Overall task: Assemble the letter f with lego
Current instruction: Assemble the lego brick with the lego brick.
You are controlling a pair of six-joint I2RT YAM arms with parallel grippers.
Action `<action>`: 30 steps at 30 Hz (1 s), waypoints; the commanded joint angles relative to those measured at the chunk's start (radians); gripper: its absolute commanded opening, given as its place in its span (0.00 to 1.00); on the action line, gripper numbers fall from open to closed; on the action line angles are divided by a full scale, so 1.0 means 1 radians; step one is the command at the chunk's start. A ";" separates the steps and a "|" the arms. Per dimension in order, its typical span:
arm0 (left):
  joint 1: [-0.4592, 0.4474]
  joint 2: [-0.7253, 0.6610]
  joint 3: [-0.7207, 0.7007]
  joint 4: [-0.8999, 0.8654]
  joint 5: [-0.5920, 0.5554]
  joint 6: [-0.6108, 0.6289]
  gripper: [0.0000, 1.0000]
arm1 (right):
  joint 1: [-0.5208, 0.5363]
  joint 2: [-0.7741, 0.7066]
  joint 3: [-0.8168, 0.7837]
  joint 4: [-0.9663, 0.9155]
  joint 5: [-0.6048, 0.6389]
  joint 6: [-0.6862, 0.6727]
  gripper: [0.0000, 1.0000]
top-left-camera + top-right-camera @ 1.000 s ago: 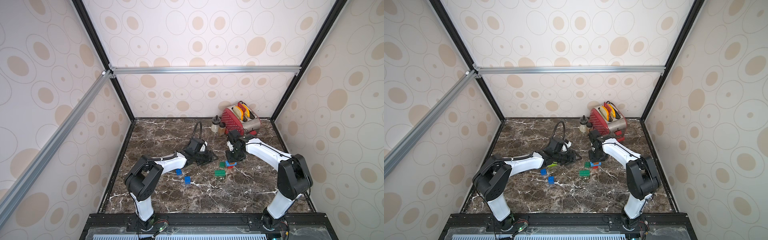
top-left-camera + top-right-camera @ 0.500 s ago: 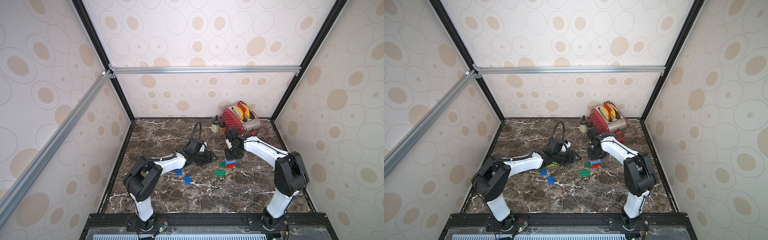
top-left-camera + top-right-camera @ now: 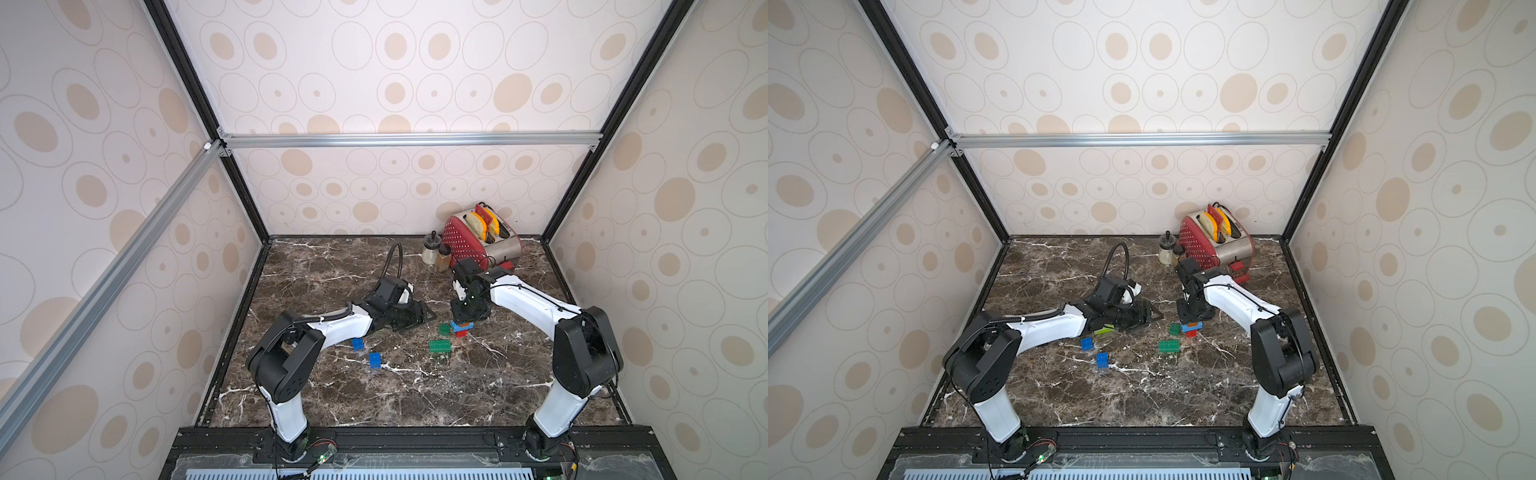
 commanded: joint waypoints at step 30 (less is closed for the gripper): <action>0.020 0.196 0.200 0.130 0.065 -0.050 0.99 | -0.105 -0.158 0.036 -0.065 -0.036 -0.033 0.89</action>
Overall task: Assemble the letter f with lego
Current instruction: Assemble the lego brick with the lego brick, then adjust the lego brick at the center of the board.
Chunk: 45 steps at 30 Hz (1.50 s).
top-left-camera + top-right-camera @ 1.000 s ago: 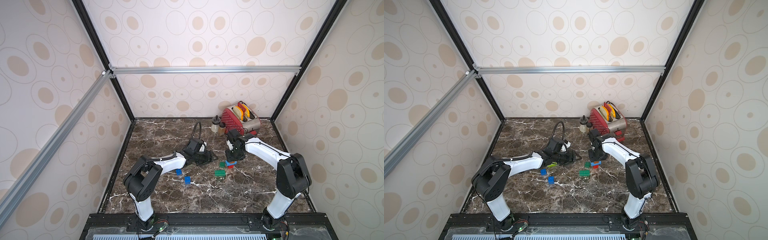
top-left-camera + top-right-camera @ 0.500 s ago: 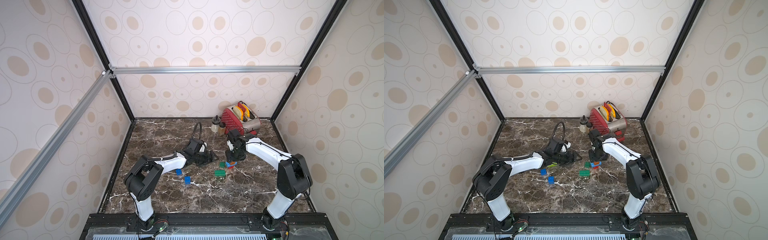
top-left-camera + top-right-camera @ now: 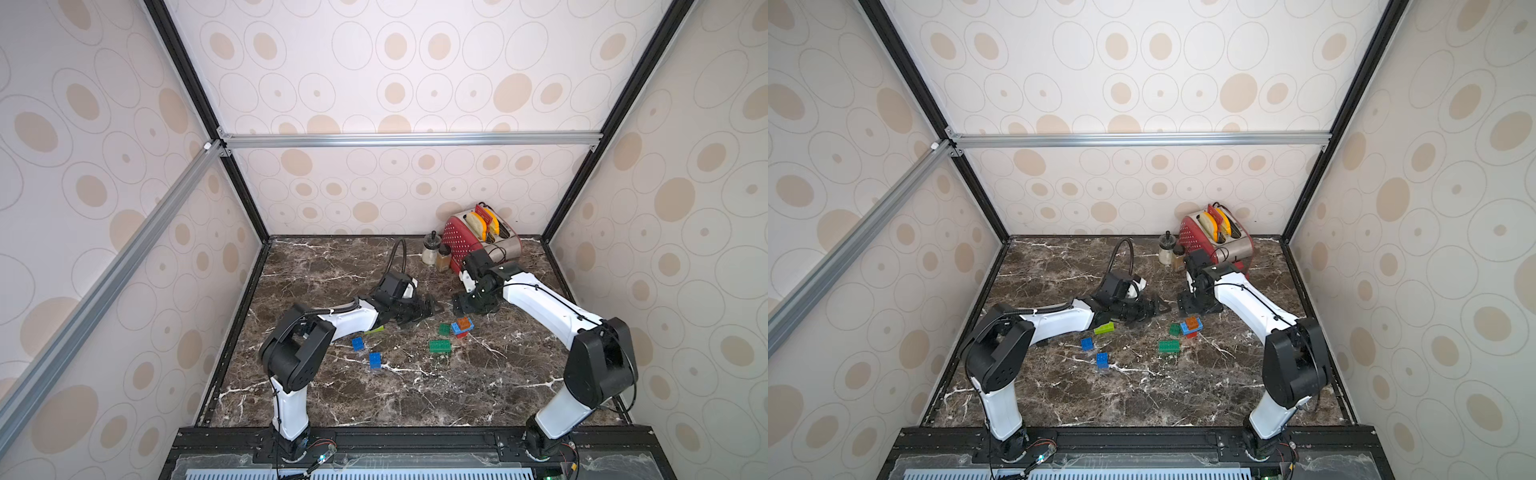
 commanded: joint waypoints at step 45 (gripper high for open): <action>-0.084 0.246 0.000 0.444 0.194 -0.290 0.98 | -0.205 -0.241 -0.150 0.024 -0.154 0.018 1.00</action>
